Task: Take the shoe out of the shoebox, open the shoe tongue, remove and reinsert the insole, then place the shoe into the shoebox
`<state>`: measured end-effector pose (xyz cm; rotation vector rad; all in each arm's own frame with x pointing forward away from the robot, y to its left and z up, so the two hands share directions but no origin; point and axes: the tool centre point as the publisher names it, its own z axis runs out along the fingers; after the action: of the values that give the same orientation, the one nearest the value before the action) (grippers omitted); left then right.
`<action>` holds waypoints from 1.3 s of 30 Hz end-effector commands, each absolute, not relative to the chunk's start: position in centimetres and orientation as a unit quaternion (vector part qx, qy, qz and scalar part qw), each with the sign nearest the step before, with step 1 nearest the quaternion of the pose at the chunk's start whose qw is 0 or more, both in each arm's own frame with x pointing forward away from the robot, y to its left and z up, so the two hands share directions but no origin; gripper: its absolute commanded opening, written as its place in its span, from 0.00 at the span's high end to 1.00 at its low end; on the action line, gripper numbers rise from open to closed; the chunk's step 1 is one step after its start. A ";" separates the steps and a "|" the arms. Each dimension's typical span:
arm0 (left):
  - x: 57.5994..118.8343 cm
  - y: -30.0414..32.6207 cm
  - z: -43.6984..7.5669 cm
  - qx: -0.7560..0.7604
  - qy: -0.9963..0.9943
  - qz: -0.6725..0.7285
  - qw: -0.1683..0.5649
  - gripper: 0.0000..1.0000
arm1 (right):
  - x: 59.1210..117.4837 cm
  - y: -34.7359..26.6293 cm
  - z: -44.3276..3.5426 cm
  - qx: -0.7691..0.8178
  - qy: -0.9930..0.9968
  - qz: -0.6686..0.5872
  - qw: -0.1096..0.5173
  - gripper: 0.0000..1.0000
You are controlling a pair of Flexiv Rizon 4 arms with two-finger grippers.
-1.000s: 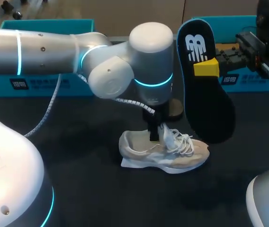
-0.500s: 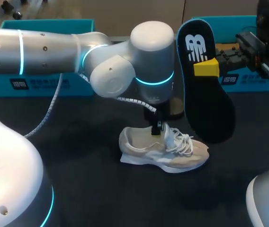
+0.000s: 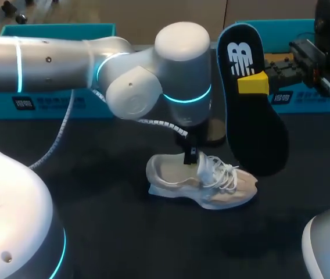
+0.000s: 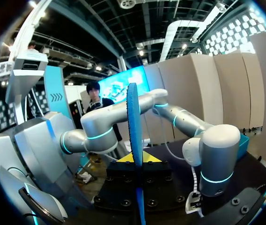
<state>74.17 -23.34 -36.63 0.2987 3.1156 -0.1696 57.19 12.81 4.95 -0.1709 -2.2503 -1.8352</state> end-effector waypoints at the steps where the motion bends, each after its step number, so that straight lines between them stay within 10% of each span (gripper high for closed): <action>1: 73.1 -22.1 -34.7 0.138 0.988 -0.067 0.031 1.00 | 57.5 13.1 5.1 -0.058 -0.770 -0.624 0.118 1.00; 39: 73.3 -18.6 -28.6 0.570 0.809 -0.114 0.090 1.00 | 57.5 13.1 5.1 -0.058 -0.770 -0.624 0.118 1.00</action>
<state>72.86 -19.08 -29.41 1.5383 2.4553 -0.3363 57.18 12.80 4.95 -0.1710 -2.2504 -1.8351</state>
